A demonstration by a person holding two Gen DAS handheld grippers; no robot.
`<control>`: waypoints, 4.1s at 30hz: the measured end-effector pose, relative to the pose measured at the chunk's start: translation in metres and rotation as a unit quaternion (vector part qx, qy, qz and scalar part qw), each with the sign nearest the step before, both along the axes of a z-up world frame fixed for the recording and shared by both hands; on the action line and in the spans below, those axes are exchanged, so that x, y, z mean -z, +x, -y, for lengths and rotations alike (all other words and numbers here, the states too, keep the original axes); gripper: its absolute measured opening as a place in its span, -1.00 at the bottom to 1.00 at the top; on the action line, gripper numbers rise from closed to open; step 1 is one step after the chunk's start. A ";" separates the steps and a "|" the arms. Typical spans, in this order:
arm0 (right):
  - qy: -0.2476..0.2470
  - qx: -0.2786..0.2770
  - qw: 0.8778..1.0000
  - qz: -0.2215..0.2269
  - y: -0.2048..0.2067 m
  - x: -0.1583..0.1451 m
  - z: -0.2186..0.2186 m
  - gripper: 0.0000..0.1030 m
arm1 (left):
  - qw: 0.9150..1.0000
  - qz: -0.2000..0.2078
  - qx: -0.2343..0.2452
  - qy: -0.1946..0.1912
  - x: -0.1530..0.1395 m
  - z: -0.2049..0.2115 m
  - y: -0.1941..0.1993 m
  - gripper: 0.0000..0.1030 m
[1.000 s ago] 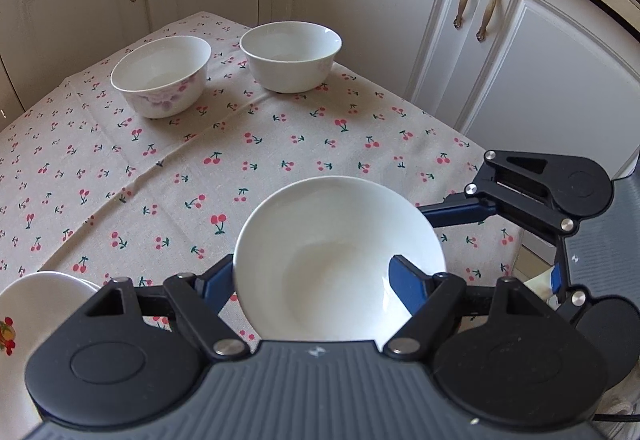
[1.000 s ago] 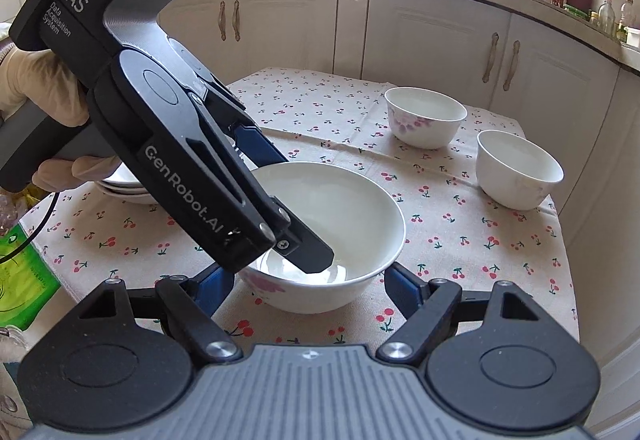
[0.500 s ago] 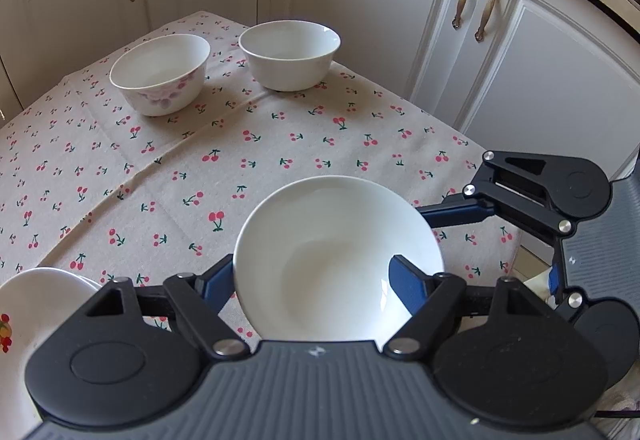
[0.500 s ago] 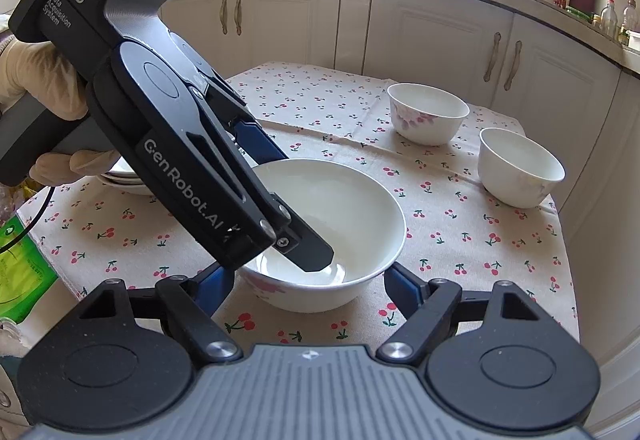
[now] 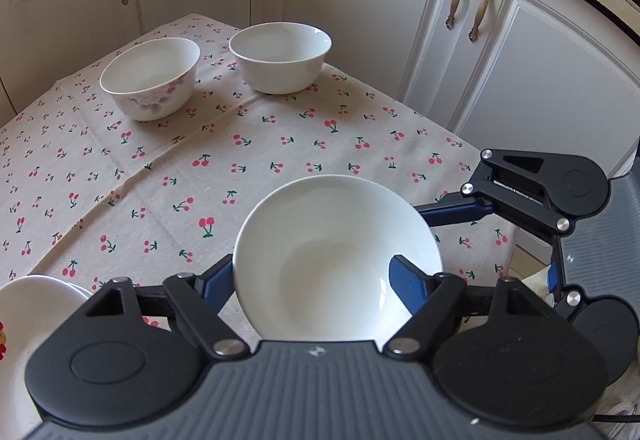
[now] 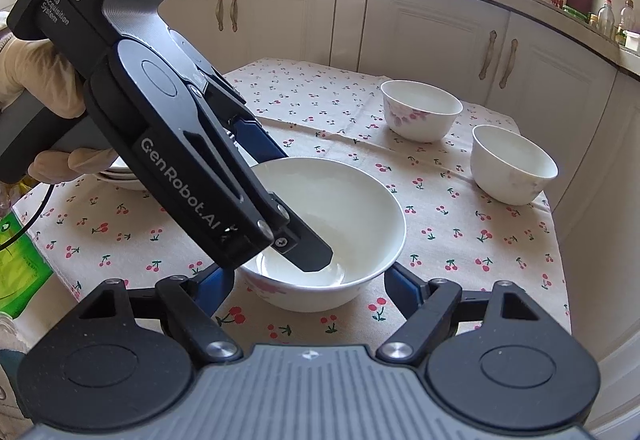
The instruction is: Organize plates and bowls
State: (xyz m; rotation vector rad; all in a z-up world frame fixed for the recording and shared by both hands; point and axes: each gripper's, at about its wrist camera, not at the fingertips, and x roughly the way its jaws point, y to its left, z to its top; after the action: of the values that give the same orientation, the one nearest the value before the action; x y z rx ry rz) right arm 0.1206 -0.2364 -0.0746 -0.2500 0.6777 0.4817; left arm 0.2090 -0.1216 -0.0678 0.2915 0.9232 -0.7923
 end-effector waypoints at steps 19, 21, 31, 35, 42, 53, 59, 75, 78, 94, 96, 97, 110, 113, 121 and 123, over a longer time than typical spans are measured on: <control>0.023 -0.005 0.999 0.030 -0.012 -0.015 0.013 1.00 | 0.998 0.053 0.000 -0.024 -0.030 -0.010 -0.009 0.88; 0.029 -0.002 0.999 0.040 -0.014 -0.021 0.018 1.00 | 0.998 0.065 0.003 -0.023 -0.036 -0.008 -0.008 0.91; 0.035 0.066 0.994 0.084 0.011 -0.040 0.061 1.00 | 0.995 0.102 0.004 -0.016 -0.057 0.017 0.029 0.97; -0.001 0.116 0.989 0.093 0.032 -0.033 0.078 1.00 | 0.993 0.113 0.009 -0.019 -0.064 0.032 0.048 0.98; -0.029 0.128 0.987 0.090 0.065 -0.016 0.094 1.00 | 0.995 0.100 0.023 -0.007 -0.057 0.060 0.087 0.98; -0.025 0.121 0.989 0.080 0.120 -0.009 0.102 1.00 | 0.997 0.072 0.031 0.000 -0.036 0.099 0.149 0.97; -0.011 0.123 0.990 0.068 0.146 -0.002 0.109 1.00 | 0.997 0.070 0.040 0.008 -0.024 0.117 0.174 0.97; 0.003 0.112 0.992 0.057 0.179 0.016 0.112 0.89 | 0.998 0.040 0.045 0.011 0.001 0.128 0.206 0.93; 0.001 0.111 0.992 0.055 0.182 0.017 0.111 0.77 | 0.998 0.034 0.043 0.003 0.002 0.128 0.208 0.90; -0.002 0.109 0.992 0.058 0.181 0.016 0.109 0.63 | 0.998 0.020 0.058 0.007 0.009 0.131 0.206 0.61; -0.002 0.110 0.992 0.057 0.182 0.016 0.108 0.63 | 0.998 0.021 0.059 0.009 0.009 0.132 0.205 0.61; -0.002 0.109 0.992 0.056 0.182 0.016 0.108 0.63 | 0.998 0.021 0.058 0.009 0.009 0.132 0.205 0.61; -0.008 0.103 0.993 0.052 0.161 0.000 0.099 0.63 | 0.998 0.024 0.062 0.008 -0.006 0.124 0.180 0.61; -0.010 0.102 0.993 0.052 0.151 -0.007 0.096 0.63 | 0.998 0.028 0.062 0.007 -0.013 0.120 0.169 0.61; -0.015 0.096 0.994 0.054 0.119 -0.024 0.084 0.63 | 0.998 0.036 0.059 0.005 -0.031 0.107 0.136 0.61; -0.015 0.094 0.994 0.056 0.112 -0.029 0.081 0.63 | 0.998 0.038 0.057 0.002 -0.036 0.104 0.128 0.61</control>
State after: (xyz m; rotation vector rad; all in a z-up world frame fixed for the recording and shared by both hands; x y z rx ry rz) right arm 0.2324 -0.3173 -0.0460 -0.2378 0.5933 0.2747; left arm 0.3367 -0.2252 -0.0317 0.3785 0.8421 -0.8778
